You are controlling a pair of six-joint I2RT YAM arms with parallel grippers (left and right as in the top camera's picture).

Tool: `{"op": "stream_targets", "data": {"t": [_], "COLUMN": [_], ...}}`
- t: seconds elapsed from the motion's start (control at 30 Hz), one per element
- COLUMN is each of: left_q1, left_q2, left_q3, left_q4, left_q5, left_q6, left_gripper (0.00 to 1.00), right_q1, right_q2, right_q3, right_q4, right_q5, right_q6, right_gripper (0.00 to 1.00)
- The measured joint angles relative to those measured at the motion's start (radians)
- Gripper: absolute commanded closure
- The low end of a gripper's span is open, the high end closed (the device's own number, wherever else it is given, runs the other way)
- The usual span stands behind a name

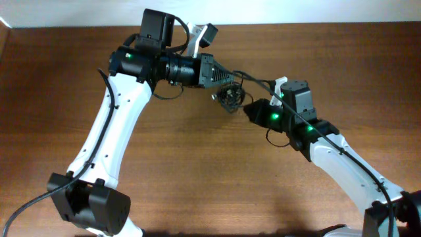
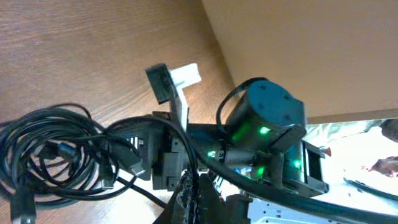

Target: Untangle cables

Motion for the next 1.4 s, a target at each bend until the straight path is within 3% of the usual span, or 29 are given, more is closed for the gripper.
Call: {"op": "stream_targets", "data": {"t": [0.17, 0.3, 0.43, 0.53, 0.67, 0.73, 0.87, 0.97, 1.07, 1.23, 1.33, 1.4], "left_q1": [0.005, 0.007, 0.007, 0.007, 0.009, 0.021, 0.053, 0.052, 0.052, 0.052, 0.052, 0.052], "left_q2": [0.000, 0.000, 0.000, 0.000, 0.000, 0.000, 0.000, 0.000, 0.000, 0.000, 0.000, 0.002], "left_q3": [0.000, 0.000, 0.000, 0.000, 0.000, 0.001, 0.002, 0.002, 0.002, 0.002, -0.002, -0.018], "left_q4": [-0.036, -0.025, -0.016, -0.013, -0.012, -0.037, -0.174, -0.175, -0.180, -0.174, -0.169, -0.172], "left_q5": [-0.183, -0.150, -0.084, -0.051, -0.042, -0.159, -0.829, -1.098, -1.243, -1.266, -1.319, -1.357], "left_q6": [-0.024, -0.037, -0.041, -0.041, -0.041, -0.042, -0.129, -0.162, -0.185, -0.192, -0.199, -0.202], "left_gripper": [1.00, 1.00, 1.00, 1.00, 1.00, 1.00, 1.00, 1.00, 1.00, 1.00, 0.87, 0.88], "right_q1": [0.000, 0.000, 0.000, 0.000, 0.000, -0.002, -0.052, -0.059, -0.059, -0.059, -0.060, -0.060], "right_q2": [0.000, 0.000, 0.011, 0.047, 0.058, 0.058, 0.044, -0.005, -0.069, -0.249, -0.314, -0.354], "right_q3": [0.000, 0.000, 0.000, 0.000, 0.001, 0.004, 0.005, 0.014, 0.027, 0.034, 0.035, 0.038], "right_q4": [0.125, 0.147, 0.150, 0.148, 0.117, 0.056, -0.032, -0.129, -0.174, -0.169, -0.057, 0.019], "right_q5": [-0.132, -0.151, -0.151, -0.138, -0.097, -0.051, -0.001, 0.065, 0.103, 0.129, 0.106, 0.080], "right_q6": [0.016, 0.040, 0.044, 0.042, 0.046, 0.041, -0.002, -0.061, -0.101, -0.126, -0.129, -0.133], "right_gripper": [0.38, 0.40, 0.66, 0.96, 0.96, 0.96, 0.96, 0.96, 0.96, 0.96, 0.96, 0.96]}}
